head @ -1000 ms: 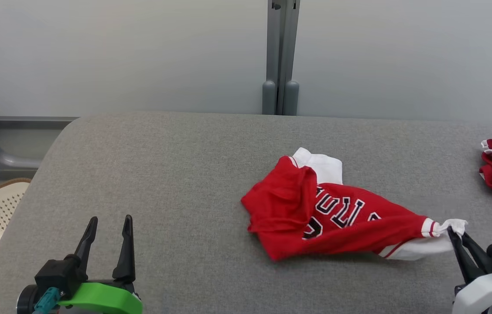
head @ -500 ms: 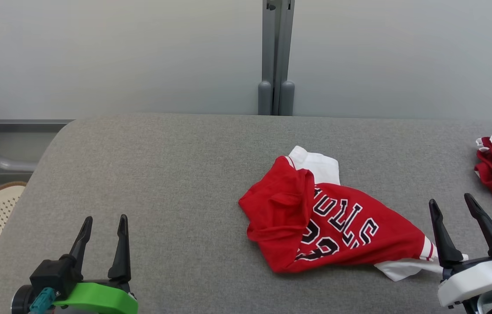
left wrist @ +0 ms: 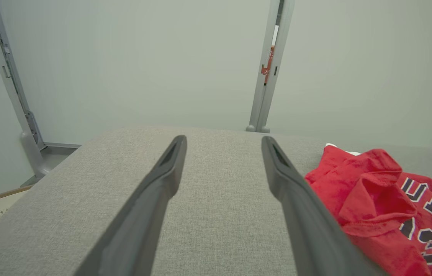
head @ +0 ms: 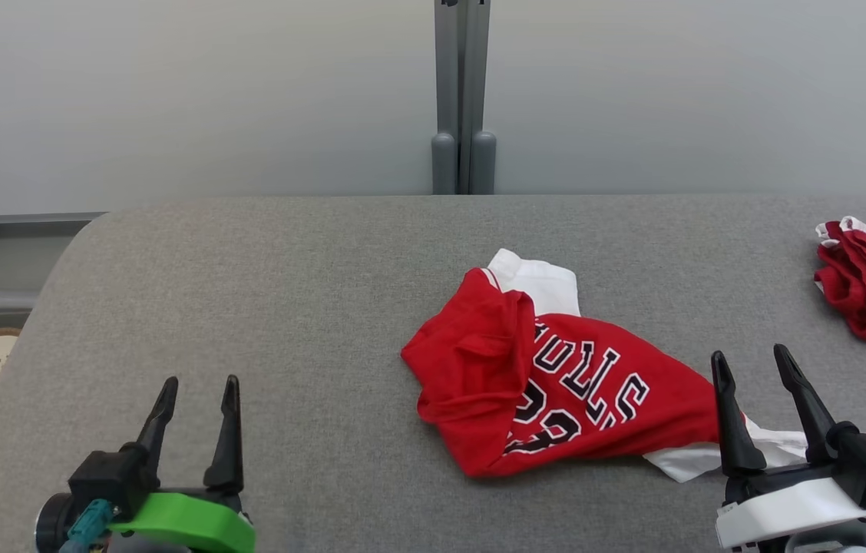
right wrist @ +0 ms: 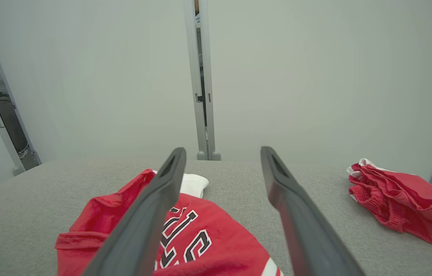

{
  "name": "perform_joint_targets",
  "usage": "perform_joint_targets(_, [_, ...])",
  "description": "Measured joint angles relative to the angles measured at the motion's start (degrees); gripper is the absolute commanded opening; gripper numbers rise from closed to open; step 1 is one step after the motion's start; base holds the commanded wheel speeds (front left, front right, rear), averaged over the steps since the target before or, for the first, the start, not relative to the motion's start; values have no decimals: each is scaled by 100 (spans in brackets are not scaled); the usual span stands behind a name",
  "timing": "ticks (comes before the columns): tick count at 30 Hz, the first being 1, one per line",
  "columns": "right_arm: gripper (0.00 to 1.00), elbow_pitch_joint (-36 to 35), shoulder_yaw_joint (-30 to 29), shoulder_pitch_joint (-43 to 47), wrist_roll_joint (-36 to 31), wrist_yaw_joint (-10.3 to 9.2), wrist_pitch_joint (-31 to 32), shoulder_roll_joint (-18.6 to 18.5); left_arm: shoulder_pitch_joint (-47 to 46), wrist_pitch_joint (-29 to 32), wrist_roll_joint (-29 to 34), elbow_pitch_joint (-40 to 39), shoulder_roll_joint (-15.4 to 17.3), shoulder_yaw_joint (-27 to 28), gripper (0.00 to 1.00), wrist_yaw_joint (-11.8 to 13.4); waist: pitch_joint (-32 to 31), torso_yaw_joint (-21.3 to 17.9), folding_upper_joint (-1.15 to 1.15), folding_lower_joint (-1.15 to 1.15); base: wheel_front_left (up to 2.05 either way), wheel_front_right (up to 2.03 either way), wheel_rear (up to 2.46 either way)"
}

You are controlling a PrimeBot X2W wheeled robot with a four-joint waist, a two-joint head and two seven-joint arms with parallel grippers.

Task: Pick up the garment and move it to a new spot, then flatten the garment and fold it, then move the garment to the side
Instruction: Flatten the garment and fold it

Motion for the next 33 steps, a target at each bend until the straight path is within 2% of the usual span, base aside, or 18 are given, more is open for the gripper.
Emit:
perform_joint_targets(8, [100, 101, 101, -258, -38, 0, -20, -3, -918, 133, 194, 457, -209, -823, 100, -345, 125, -305, 0, 0, 0, 0, 0])
perform_joint_targets(13, [100, 186, 207, -364, -38, -1, -35, 4, -1514, 188, 288, 966, -323, -1426, 100, -464, 218, -561, 0, 0, 0, 0, 0])
perform_joint_targets(19, [100, 236, 230, -450, -40, 0, -45, -18, -1931, 222, 256, 1737, -375, -2245, 100, -488, 350, -929, 0, 0, 0, 0, 0])
perform_joint_targets(26, [100, 259, 253, -558, -38, 0, -51, -29, -2209, 153, -177, 2647, -322, -3226, 100, -494, 543, -1305, 0, 0, 0, 0, 0])
perform_joint_targets(33, [100, 311, 256, -603, -36, -1, -57, -38, -2498, 41, -588, 3461, -316, -3526, 100, -495, 697, -1540, 0, 0, 0, 0, 0])
